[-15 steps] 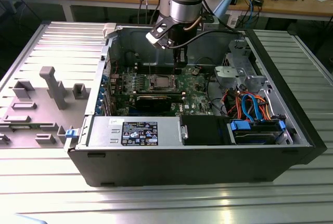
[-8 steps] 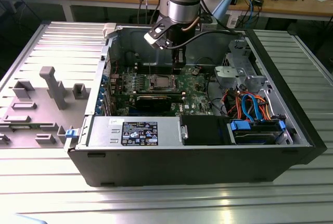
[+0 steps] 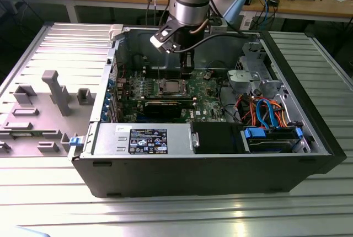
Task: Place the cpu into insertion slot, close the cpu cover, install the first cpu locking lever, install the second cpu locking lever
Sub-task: 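Close the cpu cover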
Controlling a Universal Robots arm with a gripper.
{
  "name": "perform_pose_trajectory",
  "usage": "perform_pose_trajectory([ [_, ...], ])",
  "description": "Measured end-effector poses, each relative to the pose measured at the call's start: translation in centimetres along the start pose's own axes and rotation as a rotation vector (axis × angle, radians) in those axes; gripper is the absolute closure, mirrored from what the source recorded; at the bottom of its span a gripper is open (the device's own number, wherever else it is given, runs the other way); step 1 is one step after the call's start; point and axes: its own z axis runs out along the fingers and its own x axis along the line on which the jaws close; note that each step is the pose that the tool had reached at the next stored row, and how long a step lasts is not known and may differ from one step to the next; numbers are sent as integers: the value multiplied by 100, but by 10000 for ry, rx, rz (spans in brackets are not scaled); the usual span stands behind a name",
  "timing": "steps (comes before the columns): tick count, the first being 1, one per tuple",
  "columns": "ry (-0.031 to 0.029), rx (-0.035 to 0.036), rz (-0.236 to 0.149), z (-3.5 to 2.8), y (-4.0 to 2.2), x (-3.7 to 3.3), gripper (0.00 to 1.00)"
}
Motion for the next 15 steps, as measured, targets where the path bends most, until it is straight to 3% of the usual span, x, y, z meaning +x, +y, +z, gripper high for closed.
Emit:
perform_pose_trajectory([
  [7, 1, 0, 0, 30, -80, -2, 89],
  [8, 1, 0, -3, 39, -133, -6, 89],
  [15, 1, -1, -2, 66, -217, -11, 89],
])
